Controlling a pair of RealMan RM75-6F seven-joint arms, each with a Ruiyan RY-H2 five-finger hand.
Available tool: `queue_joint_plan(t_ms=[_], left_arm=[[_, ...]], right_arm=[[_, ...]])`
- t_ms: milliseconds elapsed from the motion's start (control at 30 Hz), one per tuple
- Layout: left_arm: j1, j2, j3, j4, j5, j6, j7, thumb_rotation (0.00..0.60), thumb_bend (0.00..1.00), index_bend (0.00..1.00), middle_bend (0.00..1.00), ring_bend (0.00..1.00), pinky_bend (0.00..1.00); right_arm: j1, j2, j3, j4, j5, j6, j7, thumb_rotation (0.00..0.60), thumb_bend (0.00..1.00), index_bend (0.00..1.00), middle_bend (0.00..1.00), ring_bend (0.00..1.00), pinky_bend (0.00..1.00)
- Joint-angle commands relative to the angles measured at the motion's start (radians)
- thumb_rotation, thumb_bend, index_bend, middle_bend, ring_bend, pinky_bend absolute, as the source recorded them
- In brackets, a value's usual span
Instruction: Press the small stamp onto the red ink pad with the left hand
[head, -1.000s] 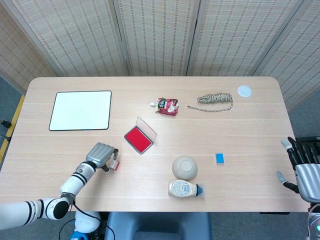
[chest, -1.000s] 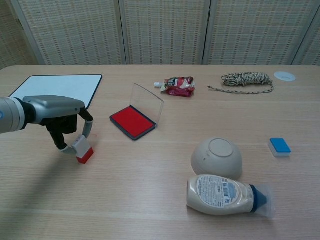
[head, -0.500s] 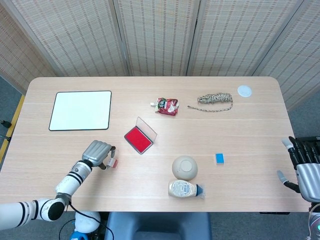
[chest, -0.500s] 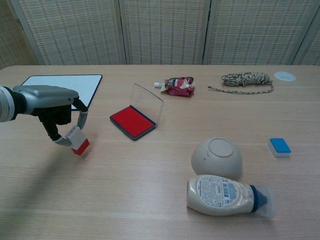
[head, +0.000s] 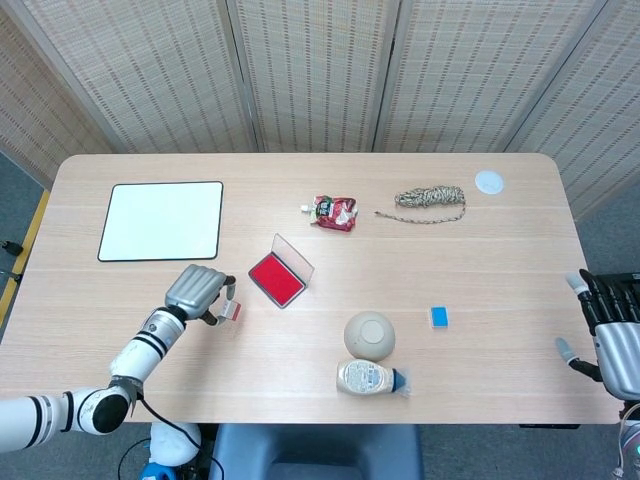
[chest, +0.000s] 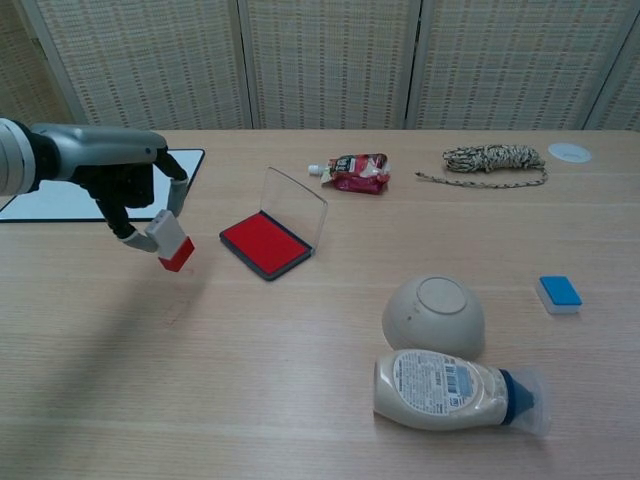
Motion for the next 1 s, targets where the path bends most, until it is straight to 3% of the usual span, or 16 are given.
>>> queue_joint_plan(t_ms=[33, 533, 1000], left_arm=[[-0.043, -0.017, -0.008, 0.003, -0.054, -0.016, 0.043, 0.600, 0.41, 0.77, 1.00, 0.90, 0.93], [-0.241, -0.068, -0.016, 0.041, -0.307, -0.032, 0.204, 0.600, 0.42, 0.77, 1.00, 0.90, 0.93], [-0.386, -0.139, -0.010, 0.225, -0.412, -0.151, 0.220, 0.600, 0.42, 0.78, 1.00, 0.91, 0.93]], right_arm=[[0.000, 0.006, 0.002, 0.003, 0.003, 0.001, 0.016, 0.600, 0.29, 0.00, 0.00, 0.00, 0.00], [-0.010, 0.033, 0.013, 0.019, 0.020, 0.013, 0.110, 0.600, 0.29, 0.00, 0.00, 0.00, 0.00], [-0.016, 0.054, 0.036, 0.050, 0.040, 0.031, 0.194, 0.600, 0.29, 0.00, 0.00, 0.00, 0.00]])
